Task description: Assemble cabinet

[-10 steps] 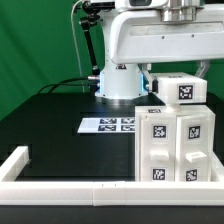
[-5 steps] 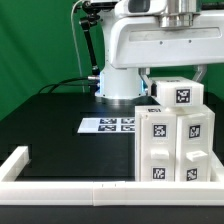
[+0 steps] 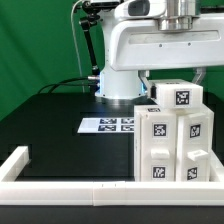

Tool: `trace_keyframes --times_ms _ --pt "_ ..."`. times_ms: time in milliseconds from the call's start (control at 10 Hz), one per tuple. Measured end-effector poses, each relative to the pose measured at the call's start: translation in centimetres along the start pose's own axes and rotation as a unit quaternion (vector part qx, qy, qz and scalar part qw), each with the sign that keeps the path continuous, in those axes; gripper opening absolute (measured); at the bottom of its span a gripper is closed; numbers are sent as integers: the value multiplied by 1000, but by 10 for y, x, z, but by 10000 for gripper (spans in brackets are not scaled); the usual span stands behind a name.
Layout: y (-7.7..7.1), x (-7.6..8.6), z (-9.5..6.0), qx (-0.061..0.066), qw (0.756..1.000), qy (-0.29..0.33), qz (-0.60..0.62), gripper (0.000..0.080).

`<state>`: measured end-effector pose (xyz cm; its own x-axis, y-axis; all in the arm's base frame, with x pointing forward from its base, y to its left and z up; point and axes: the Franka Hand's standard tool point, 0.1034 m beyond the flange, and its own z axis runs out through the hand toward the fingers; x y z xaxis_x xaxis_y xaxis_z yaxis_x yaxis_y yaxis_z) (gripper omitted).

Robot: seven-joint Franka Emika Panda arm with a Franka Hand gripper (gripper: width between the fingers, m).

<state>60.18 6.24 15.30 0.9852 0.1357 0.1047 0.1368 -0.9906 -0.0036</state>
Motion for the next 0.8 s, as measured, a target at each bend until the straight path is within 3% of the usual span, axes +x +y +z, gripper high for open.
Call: trace_keyframes --times_ms 800 --pt "-1 0 0 2 999 0 42 560"
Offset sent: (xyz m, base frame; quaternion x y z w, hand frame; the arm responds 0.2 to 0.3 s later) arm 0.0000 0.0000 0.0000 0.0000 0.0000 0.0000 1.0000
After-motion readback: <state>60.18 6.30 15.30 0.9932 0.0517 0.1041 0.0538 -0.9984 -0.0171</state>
